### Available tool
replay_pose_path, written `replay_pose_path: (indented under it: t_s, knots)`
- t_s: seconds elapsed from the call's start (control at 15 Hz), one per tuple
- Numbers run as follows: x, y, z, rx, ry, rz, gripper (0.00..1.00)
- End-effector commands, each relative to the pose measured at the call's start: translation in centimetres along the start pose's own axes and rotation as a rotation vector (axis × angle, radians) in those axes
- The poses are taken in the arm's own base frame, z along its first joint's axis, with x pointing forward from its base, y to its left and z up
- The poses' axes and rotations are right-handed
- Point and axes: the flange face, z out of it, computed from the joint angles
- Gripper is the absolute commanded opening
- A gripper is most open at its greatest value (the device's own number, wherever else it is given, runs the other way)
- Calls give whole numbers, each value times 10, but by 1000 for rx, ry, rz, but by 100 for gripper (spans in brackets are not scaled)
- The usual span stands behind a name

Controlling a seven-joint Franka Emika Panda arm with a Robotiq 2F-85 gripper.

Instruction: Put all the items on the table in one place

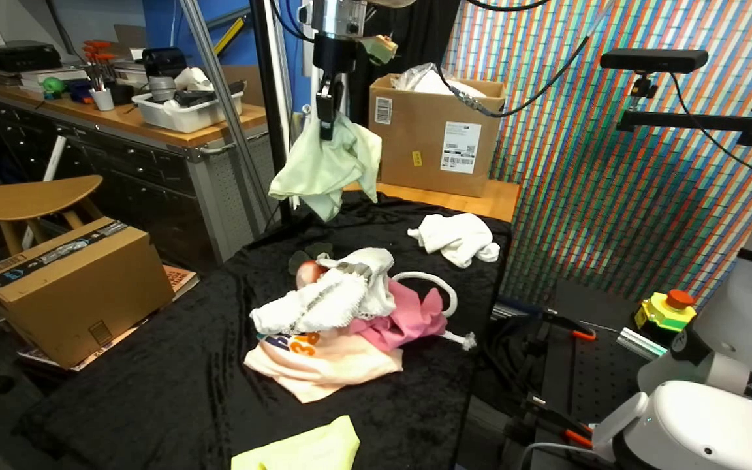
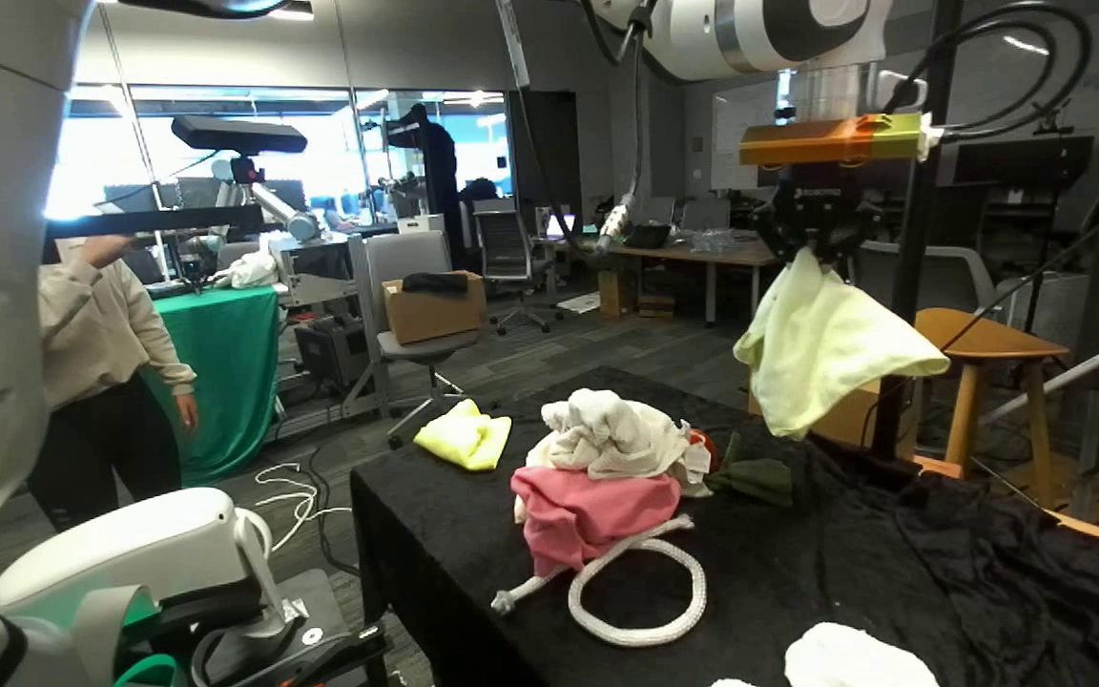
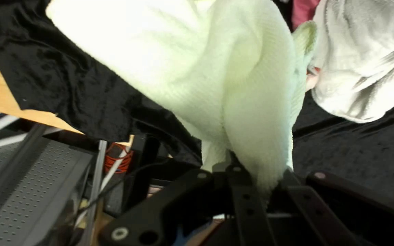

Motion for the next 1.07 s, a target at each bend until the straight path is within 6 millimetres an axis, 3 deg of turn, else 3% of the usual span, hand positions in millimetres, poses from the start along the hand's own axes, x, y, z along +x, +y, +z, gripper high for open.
replay_pose_path:
  t_s: [0.0,0.2,0.47,0.73,1.0]
  knots:
    - [23,-48,12,34,-37,-170,9]
    - [34,-79,43,103,-107,-266,10]
    - [36,-96,82,169,-203,-341,9]
    - [37,-102,103,202,-240,-371,10]
    - [38,-110,101,304,-253,-320,12]
